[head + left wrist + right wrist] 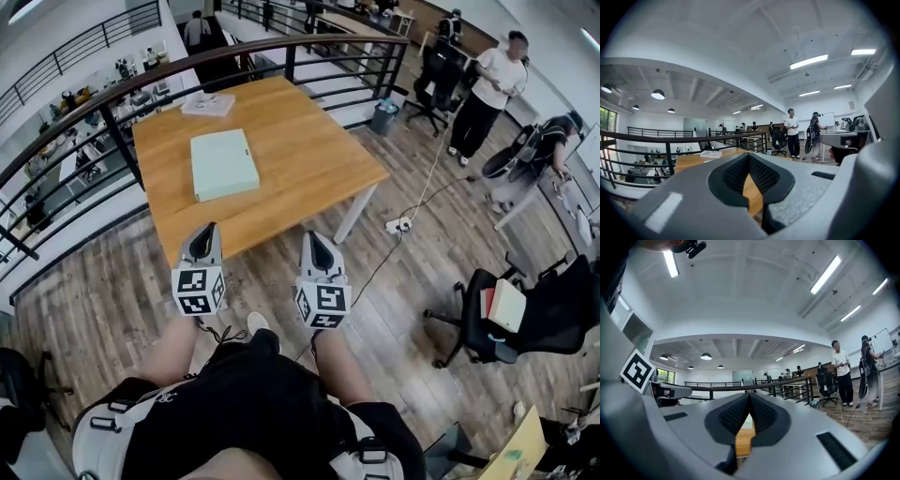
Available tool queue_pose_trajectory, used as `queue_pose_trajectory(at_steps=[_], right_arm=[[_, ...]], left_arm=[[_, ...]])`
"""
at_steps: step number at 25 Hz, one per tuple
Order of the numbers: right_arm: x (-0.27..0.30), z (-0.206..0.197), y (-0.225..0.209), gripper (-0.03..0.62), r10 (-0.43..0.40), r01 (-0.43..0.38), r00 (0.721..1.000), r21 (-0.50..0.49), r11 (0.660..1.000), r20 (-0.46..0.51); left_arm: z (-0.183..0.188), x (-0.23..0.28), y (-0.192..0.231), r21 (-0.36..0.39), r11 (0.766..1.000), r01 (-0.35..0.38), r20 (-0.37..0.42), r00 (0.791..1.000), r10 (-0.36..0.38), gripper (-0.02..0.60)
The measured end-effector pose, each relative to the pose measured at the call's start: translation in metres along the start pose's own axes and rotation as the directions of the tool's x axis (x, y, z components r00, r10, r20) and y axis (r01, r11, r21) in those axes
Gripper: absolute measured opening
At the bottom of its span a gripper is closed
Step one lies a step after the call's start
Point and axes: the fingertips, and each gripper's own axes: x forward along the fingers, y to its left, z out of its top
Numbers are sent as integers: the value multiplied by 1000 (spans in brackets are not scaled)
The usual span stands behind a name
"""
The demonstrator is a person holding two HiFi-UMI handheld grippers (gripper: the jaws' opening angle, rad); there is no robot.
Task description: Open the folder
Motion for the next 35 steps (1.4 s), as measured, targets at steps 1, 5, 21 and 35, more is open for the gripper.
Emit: queue_pose_trajectory(at_steps=[1, 5, 21, 35], right_arm=[[11, -1, -3, 5, -1, 1, 1000, 2, 1000, -5], [57, -3, -11, 5, 8, -7, 1000, 8, 1000, -21], [259, 15, -13, 5, 95, -96, 995, -44, 994, -20], [314, -16, 5, 5, 214, -217, 973, -27, 976, -87]], left_arm=[[0, 10, 4, 0, 1000, -1, -5, 1000, 1, 3], [2, 51, 25, -7, 1000, -12, -21, 1000, 12, 3], [24, 177, 131, -70, 993, -90, 16, 996, 92, 3], [-4, 185, 178, -90, 968, -233, -39, 972, 230, 3]])
